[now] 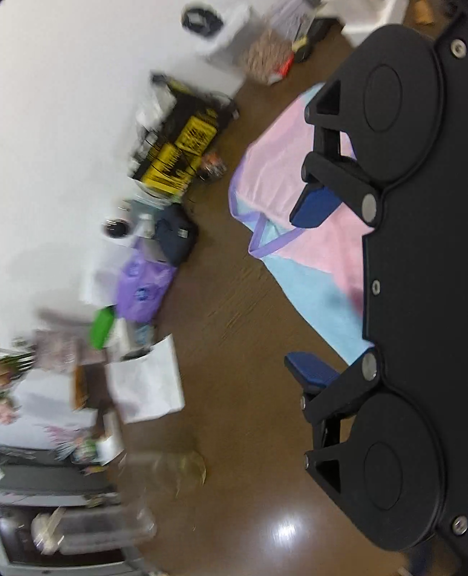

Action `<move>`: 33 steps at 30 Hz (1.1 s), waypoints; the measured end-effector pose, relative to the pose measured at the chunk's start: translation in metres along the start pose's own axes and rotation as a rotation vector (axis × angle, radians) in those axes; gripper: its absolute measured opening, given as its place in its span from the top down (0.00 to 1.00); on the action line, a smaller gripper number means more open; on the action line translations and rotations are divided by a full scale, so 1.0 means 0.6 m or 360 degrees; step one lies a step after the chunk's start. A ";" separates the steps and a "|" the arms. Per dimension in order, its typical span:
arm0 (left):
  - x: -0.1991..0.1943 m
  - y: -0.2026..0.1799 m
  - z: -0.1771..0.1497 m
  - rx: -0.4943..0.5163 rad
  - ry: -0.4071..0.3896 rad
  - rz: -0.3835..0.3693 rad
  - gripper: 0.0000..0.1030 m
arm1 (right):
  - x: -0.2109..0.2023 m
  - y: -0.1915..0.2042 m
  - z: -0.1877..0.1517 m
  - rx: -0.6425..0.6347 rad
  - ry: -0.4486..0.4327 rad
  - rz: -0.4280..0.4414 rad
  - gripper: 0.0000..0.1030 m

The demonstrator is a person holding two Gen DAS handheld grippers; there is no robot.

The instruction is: Fold clothes

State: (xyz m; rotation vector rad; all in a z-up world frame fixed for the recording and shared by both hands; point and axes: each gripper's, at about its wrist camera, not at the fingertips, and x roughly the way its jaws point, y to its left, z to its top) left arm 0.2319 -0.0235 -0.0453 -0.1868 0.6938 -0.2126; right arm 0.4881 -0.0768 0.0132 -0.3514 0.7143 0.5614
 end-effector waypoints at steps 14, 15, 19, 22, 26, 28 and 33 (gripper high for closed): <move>0.015 0.002 0.006 0.0065 0.0081 -0.0101 0.91 | 0.139 -0.035 0.019 0.0164 0.0177 -0.0080 0.86; 0.014 0.001 0.005 0.0075 0.0077 -0.0099 0.92 | 0.138 -0.036 0.020 0.0168 0.0175 -0.0099 0.95; 0.007 0.002 0.005 0.0107 0.0036 -0.0069 0.97 | 0.136 -0.047 0.022 0.0196 0.0150 -0.0126 0.97; -0.007 -0.004 0.013 0.0171 -0.0035 -0.0026 0.98 | 0.114 -0.062 0.029 0.0264 0.0053 -0.0141 0.97; -0.029 -0.033 0.020 0.0319 -0.0135 -0.0013 0.98 | 0.040 -0.113 0.032 0.0413 -0.0157 -0.0165 0.97; -0.029 -0.050 0.011 0.0366 -0.0124 -0.0032 0.98 | 0.027 -0.129 0.028 0.0444 -0.0174 -0.0160 0.97; -0.020 -0.048 -0.006 0.0336 -0.0086 0.0020 0.98 | 0.067 -0.107 0.026 0.0283 -0.0045 -0.0040 0.75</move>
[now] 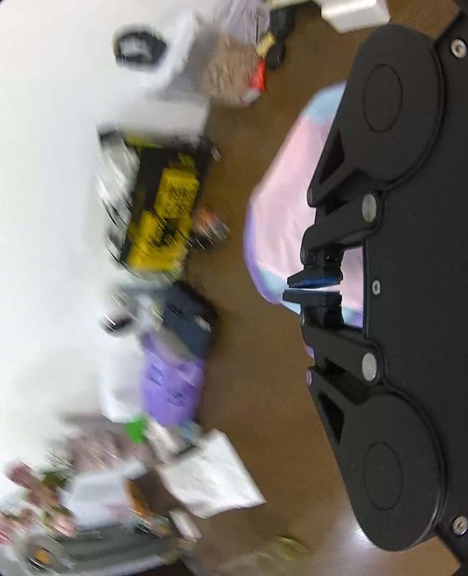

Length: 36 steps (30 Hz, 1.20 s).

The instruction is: Fold clothes

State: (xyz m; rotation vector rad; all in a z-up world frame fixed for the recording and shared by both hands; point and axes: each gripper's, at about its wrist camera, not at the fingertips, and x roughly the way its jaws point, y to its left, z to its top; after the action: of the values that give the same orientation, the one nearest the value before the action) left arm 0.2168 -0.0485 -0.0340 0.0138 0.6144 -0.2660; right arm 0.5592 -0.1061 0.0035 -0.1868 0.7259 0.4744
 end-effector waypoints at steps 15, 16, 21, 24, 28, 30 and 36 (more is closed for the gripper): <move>-0.003 0.028 -0.010 -0.0036 0.0007 0.0001 0.98 | 0.072 0.065 -0.012 -0.0186 0.0211 0.0041 0.94; -0.005 0.029 -0.010 -0.0036 0.0000 0.0005 0.98 | 0.068 0.064 -0.011 -0.0180 0.0185 0.0043 0.94; -0.014 0.036 -0.006 -0.0044 -0.0047 0.0061 0.98 | 0.037 0.038 0.008 -0.0008 -0.0005 0.0031 0.94; -0.027 0.027 0.004 -0.0010 -0.0099 0.0054 0.98 | -0.014 0.006 0.016 0.0106 -0.0141 0.0030 0.94; -0.025 -0.015 0.005 0.0142 -0.0099 -0.0025 0.98 | -0.058 -0.059 0.003 0.0250 -0.0180 0.0008 0.94; -0.019 -0.033 0.000 0.0201 -0.0078 -0.0028 0.98 | -0.053 -0.083 -0.013 0.0292 -0.0125 -0.0023 0.94; -0.004 -0.062 -0.021 0.0295 0.0015 -0.0040 0.97 | -0.020 -0.132 -0.084 0.0444 0.0028 -0.0084 0.94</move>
State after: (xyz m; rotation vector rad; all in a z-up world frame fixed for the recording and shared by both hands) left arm 0.1984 -0.0829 -0.0403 0.1858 0.5981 -0.3466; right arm 0.5593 -0.1963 -0.0252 0.0516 0.7941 0.3174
